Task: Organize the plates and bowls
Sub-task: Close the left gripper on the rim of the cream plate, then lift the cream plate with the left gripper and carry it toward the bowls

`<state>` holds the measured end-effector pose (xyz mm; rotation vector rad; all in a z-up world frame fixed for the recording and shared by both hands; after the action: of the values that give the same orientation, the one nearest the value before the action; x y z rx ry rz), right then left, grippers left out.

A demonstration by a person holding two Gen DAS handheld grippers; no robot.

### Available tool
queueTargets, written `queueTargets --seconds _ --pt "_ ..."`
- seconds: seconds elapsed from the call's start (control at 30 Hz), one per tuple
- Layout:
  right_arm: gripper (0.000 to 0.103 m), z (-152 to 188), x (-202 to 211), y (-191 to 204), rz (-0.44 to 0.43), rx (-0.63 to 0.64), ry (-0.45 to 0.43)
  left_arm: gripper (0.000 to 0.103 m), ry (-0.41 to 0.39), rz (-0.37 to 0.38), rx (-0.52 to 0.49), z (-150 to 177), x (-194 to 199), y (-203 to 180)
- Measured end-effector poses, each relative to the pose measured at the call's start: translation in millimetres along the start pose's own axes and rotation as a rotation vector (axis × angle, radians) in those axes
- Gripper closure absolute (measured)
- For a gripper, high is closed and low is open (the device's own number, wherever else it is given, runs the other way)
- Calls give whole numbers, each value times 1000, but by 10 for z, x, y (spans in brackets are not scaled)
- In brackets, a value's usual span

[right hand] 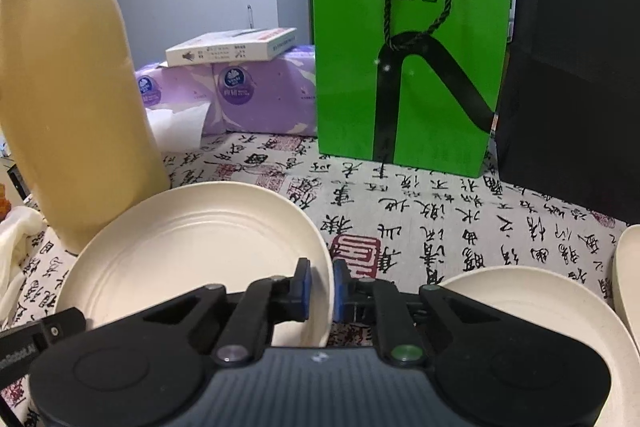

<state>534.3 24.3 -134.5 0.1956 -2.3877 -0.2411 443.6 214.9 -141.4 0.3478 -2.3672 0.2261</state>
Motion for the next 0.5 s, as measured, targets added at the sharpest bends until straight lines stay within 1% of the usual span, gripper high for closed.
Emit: queueTargets --seconds 0.17,0.3,0.4,0.5 --pt "96 14 70 9 1 7 -35 93 -2 -6 -2 -13 7 8" --pt "96 45 95 0 -2 -2 -39 93 -4 -14 -8 -23 26 6" --pt "96 68 143 22 -4 14 -50 93 -6 -25 -18 -29 46 6" --pt "97 72 191 4 -22 -13 -52 93 -14 -31 -26 -40 69 3"
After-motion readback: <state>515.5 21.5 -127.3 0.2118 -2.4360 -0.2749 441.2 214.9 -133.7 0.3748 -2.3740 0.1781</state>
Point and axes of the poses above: each gripper's, at about its wrist camera, not at the fingertips, and x roughly against the way its jaws point, y to its left, z to its underside, the point moved 8 cm from there along -x, roughly the way its jaws point, and after that the axes turned 13 degrees about -x, right-handed, at the moved point
